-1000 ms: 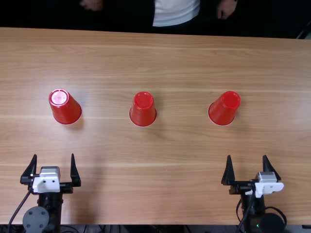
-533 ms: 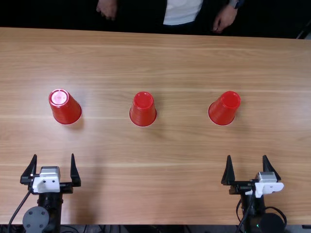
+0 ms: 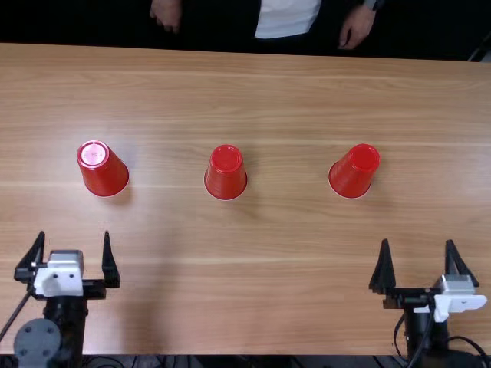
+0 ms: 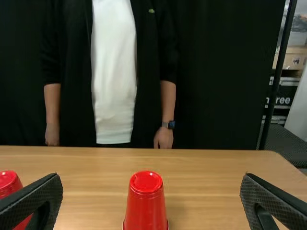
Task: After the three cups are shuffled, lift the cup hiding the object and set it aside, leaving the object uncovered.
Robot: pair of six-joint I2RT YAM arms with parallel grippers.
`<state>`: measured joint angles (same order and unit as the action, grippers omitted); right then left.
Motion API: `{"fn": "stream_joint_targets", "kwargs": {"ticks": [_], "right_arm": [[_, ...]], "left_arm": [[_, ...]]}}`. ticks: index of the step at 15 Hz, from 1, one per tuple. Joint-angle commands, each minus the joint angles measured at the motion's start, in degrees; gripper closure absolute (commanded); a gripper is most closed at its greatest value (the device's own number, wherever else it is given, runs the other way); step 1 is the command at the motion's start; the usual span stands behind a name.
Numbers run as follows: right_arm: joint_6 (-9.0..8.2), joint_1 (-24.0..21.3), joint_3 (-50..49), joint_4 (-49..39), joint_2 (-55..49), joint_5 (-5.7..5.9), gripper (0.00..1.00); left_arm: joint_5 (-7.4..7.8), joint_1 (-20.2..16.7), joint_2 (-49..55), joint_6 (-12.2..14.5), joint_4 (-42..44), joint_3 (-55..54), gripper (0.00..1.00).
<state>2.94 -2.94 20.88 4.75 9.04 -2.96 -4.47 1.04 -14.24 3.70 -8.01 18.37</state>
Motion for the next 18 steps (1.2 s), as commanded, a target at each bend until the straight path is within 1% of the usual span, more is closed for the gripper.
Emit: {"fn": "stream_joint_targets", "kwargs": {"ticks": [1,2,4,5,6,9,11,12,15,17,18], "right_arm": [[0.01,-0.4,5.5,2.3,2.8,0.22,0.0],[0.01,-0.4,9.2,4.7,5.4,0.11,0.0],[-0.09,-0.3,17.8,12.9,10.7,0.11,0.0],[-0.09,-0.3,21.5,15.8,13.8,0.11,0.0],[0.01,-0.4,25.3,18.4,17.1,0.11,0.0],[0.12,-0.3,35.4,29.1,26.2,0.11,0.0],[0.22,-0.2,41.8,36.0,32.5,0.11,0.0],[0.22,-0.2,44.9,38.9,35.6,0.11,0.0],[0.44,0.1,51.9,46.8,44.1,0.11,0.0],[0.54,0.3,55.4,53.2,49.5,0.11,0.0],[0.54,0.3,56.1,54.8,51.5,0.11,0.0]], "left_arm": [[-0.59,-0.3,-3.8,0.2,-3.1,7.5,0.0],[-0.59,-0.4,-6.7,0.2,-7.9,12.5,0.0],[-0.49,-0.7,-13.4,-0.4,-18.3,22.7,0.0],[-0.59,-0.9,-16.8,-2.1,-24.6,28.3,0.0],[-0.59,-1.0,-20.1,-3.0,-30.4,33.3,0.0],[-0.8,-1.0,-30.0,-3.1,-41.6,47.0,0.0],[-0.8,-1.0,-35.9,-3.1,-52.2,56.6,0.0],[-0.8,-1.0,-38.7,-3.2,-56.1,60.5,0.0],[-0.8,-1.0,-45.7,-3.2,-61.9,68.6,0.0],[-0.8,-1.0,-49.7,-3.2,-65.5,72.0,0.0],[-0.8,-1.0,-51.2,-3.2,-66.6,72.6,0.0]]}}
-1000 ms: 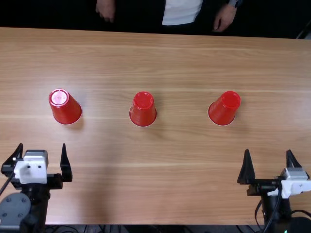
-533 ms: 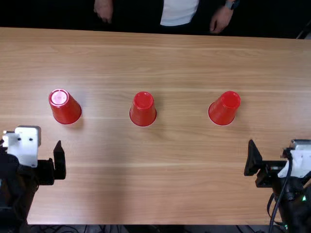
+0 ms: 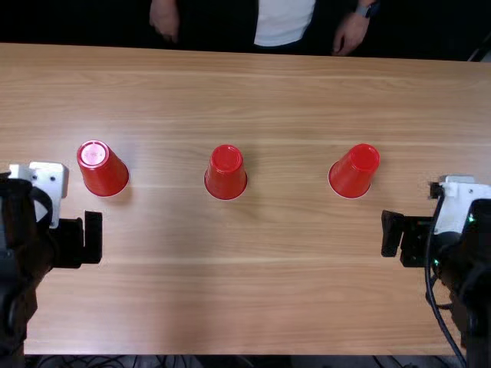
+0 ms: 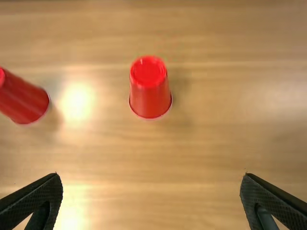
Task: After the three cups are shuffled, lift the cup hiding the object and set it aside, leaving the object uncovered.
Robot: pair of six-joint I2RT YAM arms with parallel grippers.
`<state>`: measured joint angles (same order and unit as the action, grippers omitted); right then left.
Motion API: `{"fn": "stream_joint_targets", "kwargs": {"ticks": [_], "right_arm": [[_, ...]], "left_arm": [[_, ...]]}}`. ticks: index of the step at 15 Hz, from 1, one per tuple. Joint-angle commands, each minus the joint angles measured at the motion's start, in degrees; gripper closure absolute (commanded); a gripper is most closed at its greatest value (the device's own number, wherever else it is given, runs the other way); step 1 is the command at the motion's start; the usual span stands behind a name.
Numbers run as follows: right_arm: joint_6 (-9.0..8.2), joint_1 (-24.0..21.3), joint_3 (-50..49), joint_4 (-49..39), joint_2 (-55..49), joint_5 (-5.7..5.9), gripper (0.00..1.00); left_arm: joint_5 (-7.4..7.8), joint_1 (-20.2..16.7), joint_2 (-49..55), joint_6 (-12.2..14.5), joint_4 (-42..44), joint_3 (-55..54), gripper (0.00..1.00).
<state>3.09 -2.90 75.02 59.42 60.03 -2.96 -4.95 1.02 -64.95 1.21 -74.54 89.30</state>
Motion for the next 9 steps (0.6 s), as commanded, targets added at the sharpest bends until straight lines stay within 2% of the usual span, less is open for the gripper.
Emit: {"fn": "stream_joint_targets", "kwargs": {"ticks": [1,6,9], "right_arm": [[0.39,0.3,2.6,0.8,2.1,0.11,0.0],[0.6,0.3,5.0,5.5,8.5,0.01,0.0],[0.6,0.3,4.8,5.9,9.4,0.01,0.0]], "left_arm": [[-0.32,-0.9,-2.2,-0.7,-1.4,2.5,0.0],[-0.22,-0.4,-9.6,-0.9,-6.8,6.6,0.0],[-0.22,-0.2,-12.0,-3.0,-7.9,7.6,0.0]]}}
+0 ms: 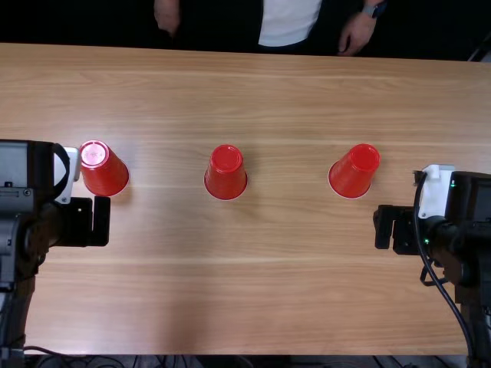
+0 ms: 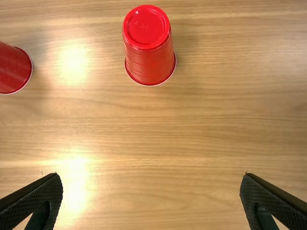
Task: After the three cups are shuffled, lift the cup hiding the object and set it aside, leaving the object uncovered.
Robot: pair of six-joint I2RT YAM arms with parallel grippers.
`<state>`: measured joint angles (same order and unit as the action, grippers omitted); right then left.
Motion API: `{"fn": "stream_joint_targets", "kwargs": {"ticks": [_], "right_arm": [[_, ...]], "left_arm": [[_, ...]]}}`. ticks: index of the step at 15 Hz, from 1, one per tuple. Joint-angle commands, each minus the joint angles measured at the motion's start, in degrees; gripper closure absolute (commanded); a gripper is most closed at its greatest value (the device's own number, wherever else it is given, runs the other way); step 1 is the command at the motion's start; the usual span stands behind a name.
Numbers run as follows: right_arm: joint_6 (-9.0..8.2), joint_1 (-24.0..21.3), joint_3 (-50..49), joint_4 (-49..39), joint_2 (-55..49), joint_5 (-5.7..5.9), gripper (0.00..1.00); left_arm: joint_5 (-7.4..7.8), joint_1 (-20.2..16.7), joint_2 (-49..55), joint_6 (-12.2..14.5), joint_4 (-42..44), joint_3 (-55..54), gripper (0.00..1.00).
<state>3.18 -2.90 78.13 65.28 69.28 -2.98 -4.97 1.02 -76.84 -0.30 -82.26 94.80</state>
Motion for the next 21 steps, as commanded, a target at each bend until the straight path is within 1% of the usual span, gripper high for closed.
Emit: {"fn": "stream_joint_targets", "kwargs": {"ticks": [1,2,3,5,7,8,9,11,12,14,21], "right_arm": [[0.41,0.3,1.5,-0.1,0.2,0.14,0.0],[0.41,0.3,1.3,-0.5,0.1,0.03,0.0],[0.3,0.3,1.3,-0.6,0.1,0.14,0.0],[0.09,0.3,1.2,-0.7,0.0,0.03,0.0],[-0.02,0.3,1.2,-0.7,-0.3,0.03,0.0],[-0.12,0.3,1.2,-0.7,-0.4,0.03,0.0],[-0.02,0.3,1.2,-0.6,-0.5,0.03,0.0],[0.09,0.7,1.4,0.0,-0.6,0.03,0.0],[0.09,1.5,1.5,0.1,-0.7,0.03,0.0],[-0.02,2.5,1.4,0.2,-0.7,0.03,0.0],[0.19,2.4,1.3,0.4,-0.7,0.14,0.0]], "left_arm": [[-0.2,-0.2,-1.0,-1.7,0.3,2.1,0.0],[0.02,-0.2,-1.9,-1.7,0.9,2.1,0.0],[-0.09,-0.2,-2.8,-1.7,2.0,2.1,0.0],[-0.3,-0.2,-5.3,-2.1,6.6,2.2,0.0],[-0.51,-0.2,-7.1,-5.1,11.4,2.1,0.0],[-0.62,-0.2,-8.8,-6.0,13.0,2.1,0.0],[-0.83,-0.2,-10.5,-6.2,13.7,2.1,0.0],[-4.1,-0.1,-13.5,-6.3,15.6,2.1,0.0],[-5.15,-0.1,-15.2,-6.3,17.2,2.1,0.0],[-5.36,0.0,-18.4,-6.3,19.2,2.1,0.0],[-5.47,0.1,-29.2,-6.2,24.1,2.3,0.0]]}}
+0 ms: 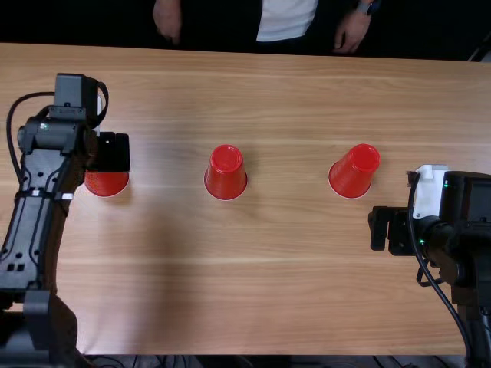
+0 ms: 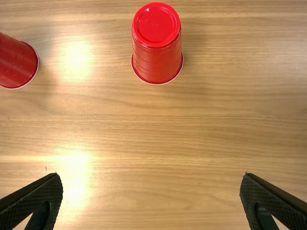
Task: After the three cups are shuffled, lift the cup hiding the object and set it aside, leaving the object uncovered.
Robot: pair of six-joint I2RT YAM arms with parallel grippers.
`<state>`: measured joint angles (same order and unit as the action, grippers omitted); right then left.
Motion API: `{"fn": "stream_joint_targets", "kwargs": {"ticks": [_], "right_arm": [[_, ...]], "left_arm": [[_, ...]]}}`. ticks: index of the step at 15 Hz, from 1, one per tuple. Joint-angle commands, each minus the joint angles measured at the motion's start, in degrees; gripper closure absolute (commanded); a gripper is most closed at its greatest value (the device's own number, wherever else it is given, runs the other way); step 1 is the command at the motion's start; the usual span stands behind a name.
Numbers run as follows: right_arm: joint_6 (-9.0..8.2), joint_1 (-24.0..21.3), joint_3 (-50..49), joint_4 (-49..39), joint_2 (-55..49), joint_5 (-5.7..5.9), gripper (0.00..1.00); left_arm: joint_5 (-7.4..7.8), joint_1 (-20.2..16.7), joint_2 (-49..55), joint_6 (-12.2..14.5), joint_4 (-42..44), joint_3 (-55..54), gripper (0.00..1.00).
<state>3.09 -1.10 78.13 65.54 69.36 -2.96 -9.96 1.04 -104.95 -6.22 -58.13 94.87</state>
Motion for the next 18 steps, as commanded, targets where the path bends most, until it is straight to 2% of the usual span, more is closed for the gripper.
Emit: {"fn": "stream_joint_targets", "kwargs": {"ticks": [1,5,12,14,18], "right_arm": [[0.28,0.4,1.3,-0.1,-0.8,0.11,0.0],[0.28,0.5,1.1,0.1,-0.8,0.11,0.0],[0.28,0.3,-0.2,0.1,-0.9,0.11,0.0],[0.28,0.1,-0.3,0.1,-0.9,0.11,0.0],[0.18,0.0,-0.2,0.1,-0.9,0.11,0.0]], "left_arm": [[-0.49,0.1,-2.4,-0.3,0.8,2.2,0.0],[-0.49,0.1,-6.5,-0.3,3.4,2.2,0.0],[-0.49,-0.1,-11.8,-0.6,3.2,4.1,0.0],[-0.49,-0.2,-11.9,-0.6,3.2,4.1,0.23],[-0.49,-0.2,-11.9,-0.6,2.3,4.0,0.63]]}}
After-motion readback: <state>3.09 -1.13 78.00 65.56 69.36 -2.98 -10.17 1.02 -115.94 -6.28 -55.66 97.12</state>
